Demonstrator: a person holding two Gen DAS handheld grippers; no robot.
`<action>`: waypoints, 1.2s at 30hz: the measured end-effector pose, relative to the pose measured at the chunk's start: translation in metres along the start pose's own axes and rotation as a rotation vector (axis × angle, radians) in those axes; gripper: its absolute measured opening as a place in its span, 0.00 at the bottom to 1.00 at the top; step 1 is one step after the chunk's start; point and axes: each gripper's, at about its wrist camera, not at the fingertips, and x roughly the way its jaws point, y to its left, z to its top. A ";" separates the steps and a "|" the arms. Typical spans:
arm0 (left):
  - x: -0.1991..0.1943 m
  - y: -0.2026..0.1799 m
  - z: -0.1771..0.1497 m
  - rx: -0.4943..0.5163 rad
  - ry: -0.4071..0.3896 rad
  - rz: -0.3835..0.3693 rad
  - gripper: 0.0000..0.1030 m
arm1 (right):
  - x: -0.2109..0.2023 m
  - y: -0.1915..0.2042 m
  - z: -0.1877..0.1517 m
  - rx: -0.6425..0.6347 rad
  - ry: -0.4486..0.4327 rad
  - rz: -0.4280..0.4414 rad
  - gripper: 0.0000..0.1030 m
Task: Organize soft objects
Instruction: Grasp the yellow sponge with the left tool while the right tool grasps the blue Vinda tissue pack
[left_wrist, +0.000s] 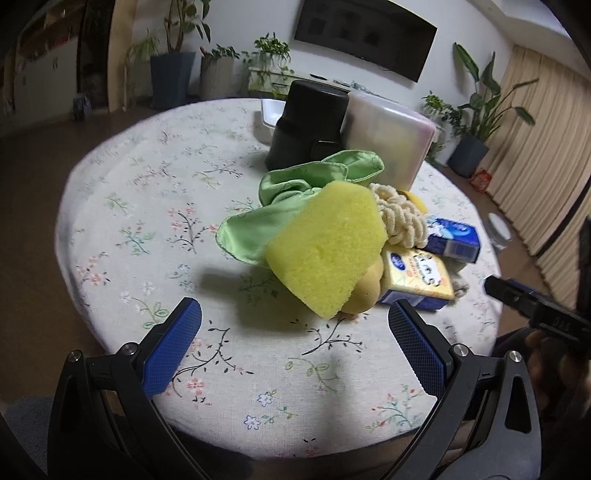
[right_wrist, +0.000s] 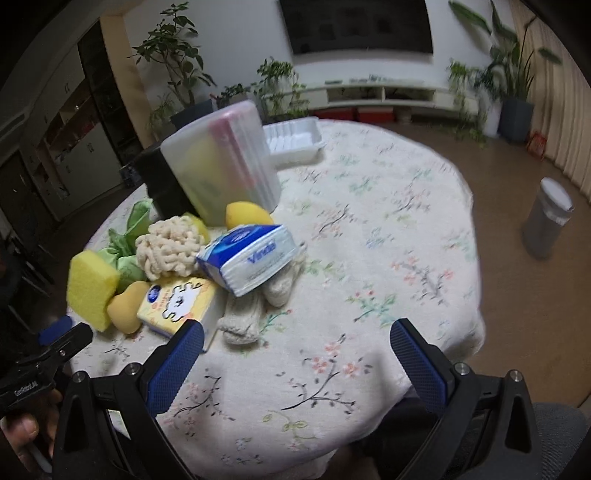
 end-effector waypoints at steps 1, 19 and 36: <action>0.000 0.002 0.002 0.000 0.005 -0.002 1.00 | 0.002 0.001 0.001 -0.004 0.010 0.012 1.00; 0.033 -0.012 0.017 0.106 0.115 0.022 0.99 | 0.033 0.033 0.060 -0.203 0.082 0.058 0.99; 0.026 -0.001 0.026 0.039 0.066 -0.085 0.68 | 0.055 0.020 0.062 -0.225 0.156 0.098 0.87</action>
